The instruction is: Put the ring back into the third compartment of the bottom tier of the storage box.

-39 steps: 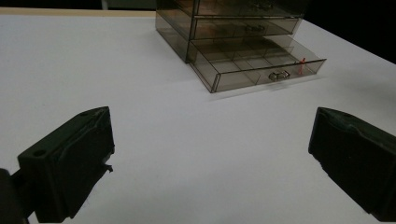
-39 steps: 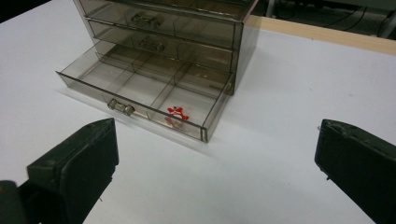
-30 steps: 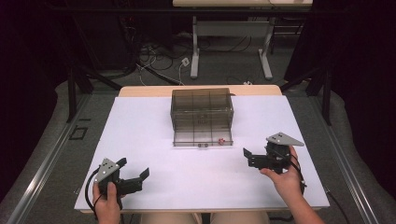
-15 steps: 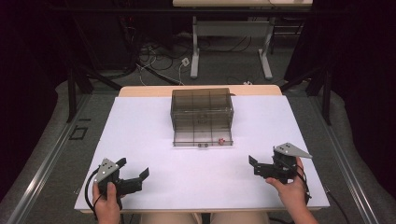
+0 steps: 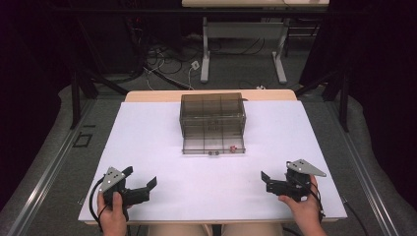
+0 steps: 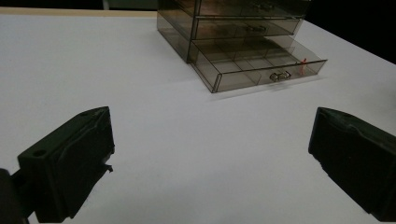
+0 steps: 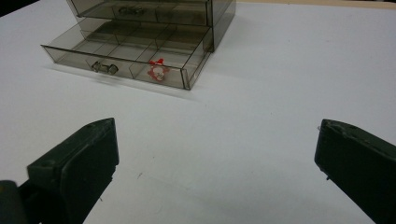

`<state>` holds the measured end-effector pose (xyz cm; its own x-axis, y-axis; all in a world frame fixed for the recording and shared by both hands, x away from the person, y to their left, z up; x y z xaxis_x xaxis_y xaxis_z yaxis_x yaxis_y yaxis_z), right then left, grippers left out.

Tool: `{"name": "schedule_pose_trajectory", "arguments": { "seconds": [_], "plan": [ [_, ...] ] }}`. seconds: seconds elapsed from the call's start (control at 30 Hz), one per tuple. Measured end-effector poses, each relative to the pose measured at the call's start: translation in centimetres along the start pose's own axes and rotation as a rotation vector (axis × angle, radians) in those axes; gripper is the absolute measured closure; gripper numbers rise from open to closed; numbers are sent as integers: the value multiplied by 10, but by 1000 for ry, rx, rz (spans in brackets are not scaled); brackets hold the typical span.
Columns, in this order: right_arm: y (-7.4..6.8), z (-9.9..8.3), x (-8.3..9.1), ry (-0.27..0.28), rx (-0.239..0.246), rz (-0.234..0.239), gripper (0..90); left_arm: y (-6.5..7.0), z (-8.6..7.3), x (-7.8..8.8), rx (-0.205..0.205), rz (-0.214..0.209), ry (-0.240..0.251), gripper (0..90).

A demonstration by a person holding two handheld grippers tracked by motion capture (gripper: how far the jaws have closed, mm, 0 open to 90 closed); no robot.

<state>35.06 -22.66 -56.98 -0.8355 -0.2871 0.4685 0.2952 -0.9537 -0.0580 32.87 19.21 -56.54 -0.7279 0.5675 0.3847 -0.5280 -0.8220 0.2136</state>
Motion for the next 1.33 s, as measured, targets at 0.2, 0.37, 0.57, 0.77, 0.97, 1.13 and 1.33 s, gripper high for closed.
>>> {"name": "schedule_pose_trajectory", "arguments": {
  "seconds": [0.2, 0.37, 0.57, 0.77, 0.97, 1.13, 1.33],
  "plan": [
    [1, -10, -3, -15, -26, -5, 0, 0, 0, 0, 1, 0, 0, 3],
    [2, -15, -7, -15, -36, -7, 0, 0, 0, 0, 0, 0, 0, 3],
    [3, -22, -9, -32, -48, -17, 0, 0, 0, 0, -1, -1, 0, 3],
    [4, -23, -10, -20, -48, -20, 0, 0, 0, 0, 0, -1, 0, 3],
    [1, -26, -11, -27, -38, -22, 0, 0, 0, 0, -1, 0, 0, 3],
    [-1, -27, -12, -24, -40, -10, 0, 0, 0, 0, -2, -2, -2, 3],
    [-2, -29, -11, -42, -41, -13, 0, 0, 0, -1, 0, 0, -2, 3]
  ]
}}
Point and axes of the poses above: each handheld gripper's, and its own axes: x roughly backward along the jaws, z roughly out of its top, y roughly to its right, the point moved 9 cm from there along -x, roughly forward along the jaws, and after that the axes turned 4 degrees about -z, right-handed, at the moved point
